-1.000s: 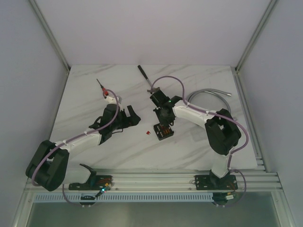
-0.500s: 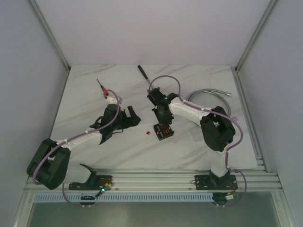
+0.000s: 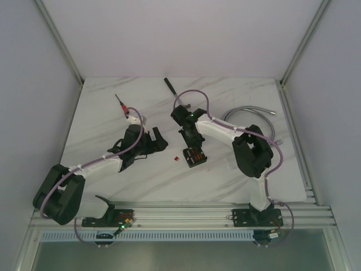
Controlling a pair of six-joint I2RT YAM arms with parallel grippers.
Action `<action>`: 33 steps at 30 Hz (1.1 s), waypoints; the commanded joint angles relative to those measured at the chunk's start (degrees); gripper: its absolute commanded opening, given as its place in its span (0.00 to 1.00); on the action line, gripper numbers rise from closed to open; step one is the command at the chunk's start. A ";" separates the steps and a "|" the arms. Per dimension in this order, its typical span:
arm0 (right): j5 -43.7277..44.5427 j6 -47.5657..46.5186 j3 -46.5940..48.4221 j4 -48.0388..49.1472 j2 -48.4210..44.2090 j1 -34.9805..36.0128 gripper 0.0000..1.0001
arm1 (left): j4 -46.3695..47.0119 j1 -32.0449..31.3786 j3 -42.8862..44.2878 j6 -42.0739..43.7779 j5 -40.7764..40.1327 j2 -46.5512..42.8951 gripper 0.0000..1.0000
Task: Snap on the fuse box
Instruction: Install the fuse at the fuse box base, then move the fuse box base at the center of the board.
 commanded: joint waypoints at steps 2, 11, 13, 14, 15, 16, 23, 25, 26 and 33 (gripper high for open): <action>1.64 0.20 -8.43 8.89 6.28 0.30 0.00 | -0.64 -0.14 -1.01 0.07 1.44 -2.47 1.00; -0.62 2.29 -12.99 12.52 -13.61 1.96 0.12 | -1.85 -1.39 -1.53 -1.90 2.90 -3.40 1.00; -1.40 3.13 -15.52 13.13 -16.68 2.47 0.14 | -2.36 -1.83 -1.61 -2.30 2.88 -3.64 1.00; -1.68 3.61 -16.69 13.33 -17.96 2.86 0.15 | -2.64 -1.99 -1.67 -2.56 2.85 -3.77 1.00; -1.80 4.26 -18.21 13.53 -19.21 3.35 0.16 | -2.93 -2.08 -1.73 -2.75 2.65 -3.98 1.00; -1.90 4.85 -19.69 13.91 -20.38 3.92 0.16 | -3.30 -2.20 -1.83 -2.95 2.33 -4.24 1.00; -3.48 8.52 -29.59 17.81 -26.98 6.86 0.21 | -6.50 -2.36 -3.46 -3.99 -1.20 -7.84 1.00; -3.57 9.58 -31.85 19.15 -27.25 7.29 0.21 | -7.58 -2.36 -3.78 -4.15 -2.10 -8.74 1.00; -3.53 9.97 -33.03 20.16 -27.29 7.44 0.21 | -7.82 -2.36 -4.00 -4.19 -2.35 -9.04 1.00; -1.36 10.16 -34.56 25.48 -22.88 7.39 0.20 | -8.88 -2.36 -4.23 -4.58 -3.85 -10.38 1.00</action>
